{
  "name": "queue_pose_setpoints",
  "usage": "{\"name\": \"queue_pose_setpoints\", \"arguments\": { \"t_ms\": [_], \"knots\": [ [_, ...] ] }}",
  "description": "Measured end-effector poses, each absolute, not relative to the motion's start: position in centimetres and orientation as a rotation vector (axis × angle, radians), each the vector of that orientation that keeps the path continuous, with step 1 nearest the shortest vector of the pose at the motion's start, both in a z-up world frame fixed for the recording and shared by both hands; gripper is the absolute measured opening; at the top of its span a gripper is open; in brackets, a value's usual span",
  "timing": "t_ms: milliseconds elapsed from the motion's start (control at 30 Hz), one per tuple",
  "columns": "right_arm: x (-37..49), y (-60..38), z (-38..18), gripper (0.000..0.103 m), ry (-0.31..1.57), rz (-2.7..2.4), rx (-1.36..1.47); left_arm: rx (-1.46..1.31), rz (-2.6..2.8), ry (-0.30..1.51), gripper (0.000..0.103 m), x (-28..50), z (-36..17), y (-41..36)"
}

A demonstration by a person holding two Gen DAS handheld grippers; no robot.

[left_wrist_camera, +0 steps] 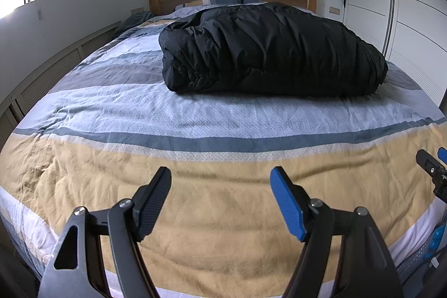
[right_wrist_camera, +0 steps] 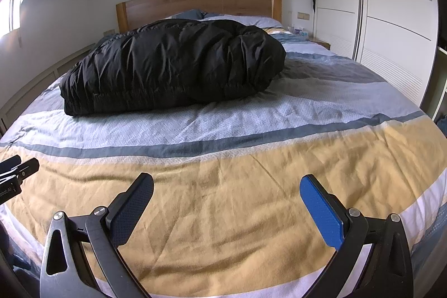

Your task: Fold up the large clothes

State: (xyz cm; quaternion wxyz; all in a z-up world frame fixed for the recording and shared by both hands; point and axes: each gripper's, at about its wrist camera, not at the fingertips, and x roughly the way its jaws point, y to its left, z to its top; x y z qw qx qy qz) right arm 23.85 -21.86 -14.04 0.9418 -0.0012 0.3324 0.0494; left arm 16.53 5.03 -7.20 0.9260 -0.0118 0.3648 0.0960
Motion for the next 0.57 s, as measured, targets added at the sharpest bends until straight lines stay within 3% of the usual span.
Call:
{"name": "queue_pose_setpoints", "arguments": {
  "t_ms": [567],
  "knots": [
    [24.04,-22.11,-14.39,0.103,0.695,0.097,0.004,-0.050,0.162,0.768,0.072,16.61,-7.48,5.34]
  ]
}}
